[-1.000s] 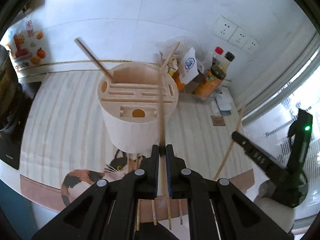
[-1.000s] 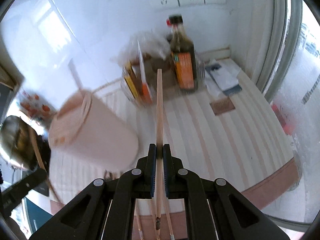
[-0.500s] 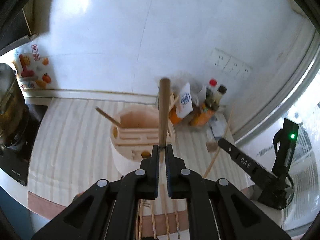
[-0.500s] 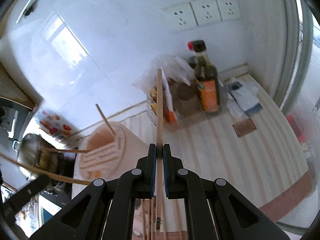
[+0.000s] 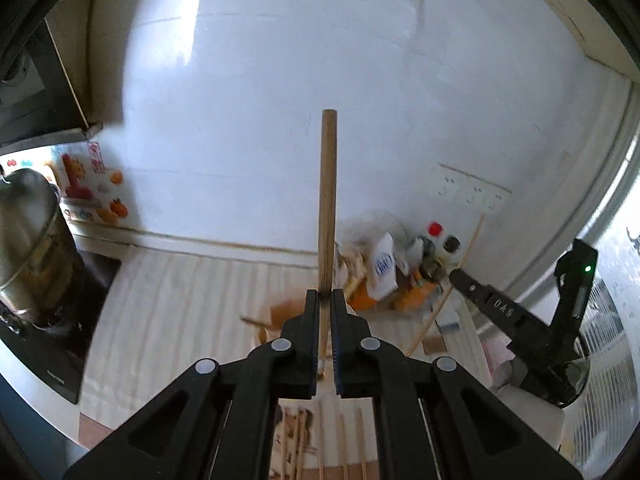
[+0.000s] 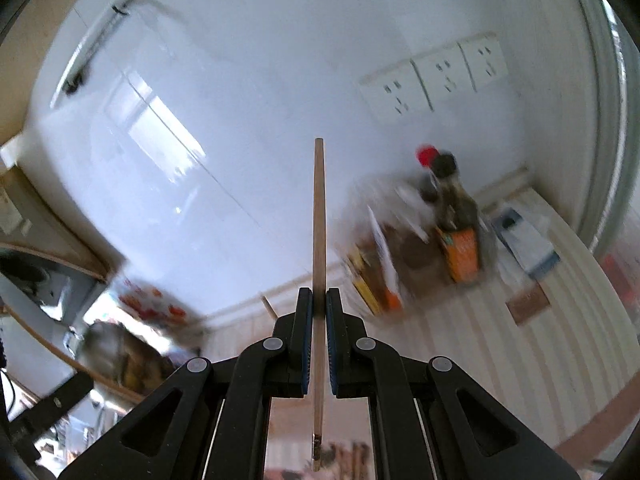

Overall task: Organize utensils
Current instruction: 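Carry both chopsticks up and insert them into the beige holder, then open both tools to release the chopsticks into the holder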

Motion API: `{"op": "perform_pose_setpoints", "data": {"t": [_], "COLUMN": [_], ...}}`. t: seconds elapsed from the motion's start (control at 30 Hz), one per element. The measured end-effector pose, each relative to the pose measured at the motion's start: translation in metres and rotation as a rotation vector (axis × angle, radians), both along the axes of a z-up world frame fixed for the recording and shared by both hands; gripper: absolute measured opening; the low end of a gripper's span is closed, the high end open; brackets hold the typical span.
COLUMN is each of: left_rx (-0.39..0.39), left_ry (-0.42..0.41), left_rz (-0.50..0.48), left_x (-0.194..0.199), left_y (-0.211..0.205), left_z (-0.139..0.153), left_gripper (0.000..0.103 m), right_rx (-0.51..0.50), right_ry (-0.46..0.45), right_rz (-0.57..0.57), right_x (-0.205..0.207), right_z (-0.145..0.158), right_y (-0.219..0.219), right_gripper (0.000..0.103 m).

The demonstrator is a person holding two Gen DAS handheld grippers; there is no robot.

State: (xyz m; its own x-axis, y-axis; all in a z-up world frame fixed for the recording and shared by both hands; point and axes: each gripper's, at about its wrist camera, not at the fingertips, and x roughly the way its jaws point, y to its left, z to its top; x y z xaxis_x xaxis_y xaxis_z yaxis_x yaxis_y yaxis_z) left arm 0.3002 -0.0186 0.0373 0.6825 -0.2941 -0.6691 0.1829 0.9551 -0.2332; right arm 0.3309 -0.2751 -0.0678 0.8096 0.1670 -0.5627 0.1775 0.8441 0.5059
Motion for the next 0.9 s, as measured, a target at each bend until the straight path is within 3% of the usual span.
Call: {"op": "perform_pose_setpoints", "data": {"t": [0.2, 0.57, 0.67, 0.73, 0.77, 0.8, 0.87, 0.9], "left_rx": [0.031, 0.071, 0.082, 0.112, 0.122, 0.129, 0.119, 0.115], "left_ry": [-0.027, 0.071, 0.091, 0.094, 0.091, 0.089, 0.080, 0.075], "left_rz": [0.053, 0.126, 0.161, 0.193, 0.206, 0.222, 0.243, 0.254], "left_x": [0.028, 0.064, 0.065, 0.064, 0.062, 0.060, 0.056, 0.053], "left_y": [0.003, 0.022, 0.027, 0.032, 0.035, 0.040, 0.049, 0.052], "left_z": [-0.005, -0.047, -0.055, -0.061, -0.063, -0.065, -0.068, -0.069], "left_gripper": [0.000, 0.001, 0.007, 0.013, 0.025, 0.047, 0.075, 0.081], "right_rx": [-0.029, -0.096, -0.122, -0.144, -0.153, -0.164, -0.178, -0.164], "right_ry": [-0.085, -0.137, -0.139, -0.130, -0.129, -0.118, -0.081, -0.084], "right_rz": [-0.006, -0.010, 0.028, 0.062, 0.071, 0.093, 0.125, 0.133], "right_x": [0.038, 0.080, 0.081, 0.080, 0.078, 0.077, 0.073, 0.068], "right_z": [0.017, -0.018, -0.028, -0.033, -0.034, -0.033, -0.031, -0.028], "right_y": [0.020, 0.052, 0.058, 0.062, 0.063, 0.065, 0.066, 0.062], "right_gripper": [0.007, 0.007, 0.007, 0.008, 0.010, 0.016, 0.053, 0.056]}}
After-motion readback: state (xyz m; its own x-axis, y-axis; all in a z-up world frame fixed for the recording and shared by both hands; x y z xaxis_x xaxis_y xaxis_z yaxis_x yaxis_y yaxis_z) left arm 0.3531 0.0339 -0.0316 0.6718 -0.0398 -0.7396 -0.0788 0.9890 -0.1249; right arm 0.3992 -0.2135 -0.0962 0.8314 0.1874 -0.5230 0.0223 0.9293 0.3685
